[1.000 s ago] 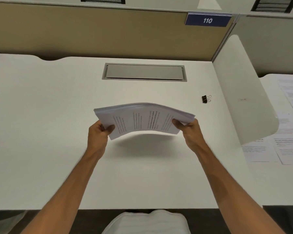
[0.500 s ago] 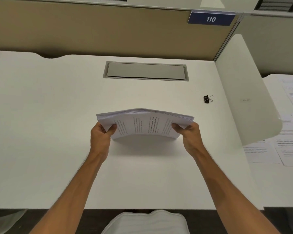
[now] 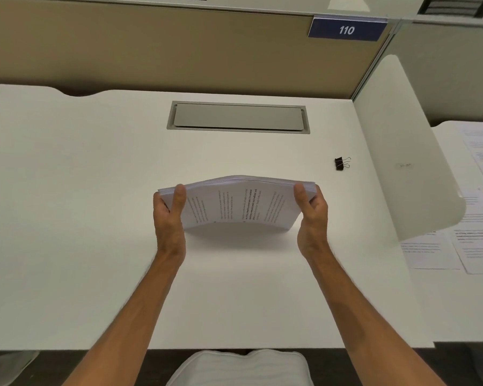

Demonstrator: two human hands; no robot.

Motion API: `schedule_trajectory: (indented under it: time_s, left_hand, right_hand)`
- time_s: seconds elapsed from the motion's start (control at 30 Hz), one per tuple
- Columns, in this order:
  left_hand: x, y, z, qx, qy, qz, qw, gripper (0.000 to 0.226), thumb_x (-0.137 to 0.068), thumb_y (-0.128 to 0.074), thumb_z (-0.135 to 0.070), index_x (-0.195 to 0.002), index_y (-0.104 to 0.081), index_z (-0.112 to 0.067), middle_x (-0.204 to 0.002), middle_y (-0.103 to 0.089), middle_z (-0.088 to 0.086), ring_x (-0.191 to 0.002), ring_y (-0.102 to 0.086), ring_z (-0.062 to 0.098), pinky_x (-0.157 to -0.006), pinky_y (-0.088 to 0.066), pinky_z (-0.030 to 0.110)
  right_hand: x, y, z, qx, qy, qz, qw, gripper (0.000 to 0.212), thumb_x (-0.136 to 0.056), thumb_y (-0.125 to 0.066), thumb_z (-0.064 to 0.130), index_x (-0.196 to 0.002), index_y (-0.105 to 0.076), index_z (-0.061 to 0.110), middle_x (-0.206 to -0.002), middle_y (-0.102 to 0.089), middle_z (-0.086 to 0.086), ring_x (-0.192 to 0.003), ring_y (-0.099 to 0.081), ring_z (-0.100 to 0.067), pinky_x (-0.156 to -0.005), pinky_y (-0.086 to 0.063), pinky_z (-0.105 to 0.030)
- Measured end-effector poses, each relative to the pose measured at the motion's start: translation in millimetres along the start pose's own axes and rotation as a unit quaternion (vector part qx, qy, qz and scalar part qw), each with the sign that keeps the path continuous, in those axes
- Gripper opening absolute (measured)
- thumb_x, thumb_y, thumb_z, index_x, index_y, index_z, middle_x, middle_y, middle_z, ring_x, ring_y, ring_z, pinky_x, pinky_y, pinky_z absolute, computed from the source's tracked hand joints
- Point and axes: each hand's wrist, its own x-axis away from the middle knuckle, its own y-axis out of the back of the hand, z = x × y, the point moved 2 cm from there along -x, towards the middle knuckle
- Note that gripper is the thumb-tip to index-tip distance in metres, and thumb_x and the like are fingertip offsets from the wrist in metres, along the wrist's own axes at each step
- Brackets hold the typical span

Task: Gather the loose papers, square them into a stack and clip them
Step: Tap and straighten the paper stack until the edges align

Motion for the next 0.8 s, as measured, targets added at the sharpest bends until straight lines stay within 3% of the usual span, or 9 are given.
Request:
schedule_trajectory:
  time_s: [0.07, 0.2, 0.3, 0.4, 0.5, 0.57, 0.67, 0.73, 0.8]
  left_hand:
    - [0.2, -5.3, -0.4, 0.003, 0.008, -0.044, 0.999, 0.024, -0.102, -0.051, -0.04, -0.095, -0.047, -0.017, -0.085, -0.055, -0.006, -0.068, -0.059, -0.008, -0.06, -0.044, 0.007]
    - [-2.9, -9.1, 5.1, -0.033, 0.026, -0.083, 0.996, 0.024, -0.101, -0.052, -0.042, -0.103, -0.049, -0.018, -0.089, -0.059, -0.005, -0.081, -0.058, 0.01, -0.059, -0.048, 0.012]
    - [-6.5, -8.0, 5.5, -0.044, 0.036, -0.095, 0.994, 0.019, -0.102, -0.053, -0.04, -0.099, -0.05, -0.022, -0.088, -0.059, -0.006, -0.081, -0.057, 0.011, -0.061, -0.047, 0.016]
    - [-8.4, -7.8, 2.4, -0.052, 0.037, -0.105, 0.992, 0.017, -0.101, -0.054, -0.035, -0.091, -0.049, -0.024, -0.085, -0.055, -0.006, -0.078, -0.054, 0.011, -0.055, -0.043, 0.011]
    - [-10.0, -8.2, 1.4, -0.067, 0.037, -0.083, 0.994, 0.019, -0.103, -0.052, -0.037, -0.101, -0.047, -0.019, -0.088, -0.055, -0.005, -0.079, -0.054, 0.01, -0.055, -0.044, 0.009]
    - [-11.2, -4.3, 2.1, -0.083, 0.03, -0.038, 0.995, 0.022, -0.103, -0.053, -0.037, -0.11, -0.045, -0.018, -0.094, -0.056, -0.007, -0.084, -0.055, 0.007, -0.061, -0.046, 0.008]
    - [-14.1, 10.9, 7.0, -0.138, -0.009, 0.026, 0.99, 0.023, -0.099, -0.061, -0.019, -0.118, -0.047, -0.017, -0.106, -0.06, -0.009, -0.099, -0.058, 0.008, -0.076, -0.05, 0.011]
    - [-15.6, 20.5, 10.1, -0.194, -0.036, 0.014, 0.98, 0.019, -0.099, -0.06, -0.008, -0.116, -0.055, -0.012, -0.107, -0.064, -0.003, -0.1, -0.061, 0.012, -0.077, -0.049, 0.009]
    - [-16.2, 26.0, 10.8, -0.241, -0.058, -0.039, 0.968, 0.012, -0.098, -0.061, -0.007, -0.109, -0.063, -0.009, -0.102, -0.068, 0.001, -0.094, -0.063, 0.016, -0.073, -0.046, 0.004]
  right_hand:
    - [-1.0, -5.3, -0.3, 0.001, -0.007, -0.03, 1.0, 0.016, -0.103, -0.054, 0.022, -0.104, -0.053, 0.006, -0.077, -0.062, 0.01, -0.067, -0.061, 0.004, -0.06, -0.047, -0.009]
    - [-3.4, -9.3, -1.9, 0.003, -0.017, -0.062, 0.998, 0.015, -0.102, -0.055, 0.027, -0.099, -0.057, 0.013, -0.072, -0.062, 0.015, -0.064, -0.06, 0.004, -0.057, -0.047, -0.011]
    - [-3.9, -9.8, -1.4, 0.009, -0.013, -0.063, 0.998, 0.021, -0.099, -0.058, 0.032, -0.1, -0.058, 0.011, -0.072, -0.064, 0.016, -0.066, -0.061, 0.001, -0.058, -0.048, -0.013]
    - [-4.9, -10.0, -1.2, 0.011, -0.022, -0.071, 0.997, 0.022, -0.094, -0.062, 0.037, -0.095, -0.058, 0.016, -0.072, -0.064, 0.014, -0.066, -0.061, -0.001, -0.057, -0.048, -0.014]
    - [-6.0, -9.3, -0.9, 0.024, -0.026, -0.063, 0.997, 0.027, -0.088, -0.065, 0.041, -0.095, -0.057, 0.017, -0.08, -0.064, 0.008, -0.071, -0.062, -0.004, -0.061, -0.05, -0.017]
    - [-5.6, -4.5, -0.8, 0.038, -0.013, -0.034, 0.999, 0.034, -0.087, -0.07, 0.033, -0.108, -0.058, 0.01, -0.092, -0.067, 0.002, -0.08, -0.066, -0.005, -0.066, -0.053, -0.018]
    - [-7.2, 9.5, -6.1, 0.109, 0.002, 0.0, 0.994, 0.037, -0.085, -0.075, 0.011, -0.119, -0.059, 0.009, -0.106, -0.069, -0.003, -0.096, -0.067, -0.013, -0.078, -0.057, -0.024]
    - [-8.7, 16.9, -9.2, 0.169, 0.015, -0.015, 0.985, 0.03, -0.088, -0.071, 0.004, -0.114, -0.064, 0.015, -0.104, -0.071, -0.001, -0.098, -0.066, -0.019, -0.085, -0.058, -0.031]
    - [-8.9, 21.1, -10.0, 0.206, 0.032, -0.033, 0.977, 0.025, -0.09, -0.07, 0.007, -0.109, -0.067, 0.022, -0.099, -0.072, 0.005, -0.093, -0.065, -0.019, -0.083, -0.055, -0.029]
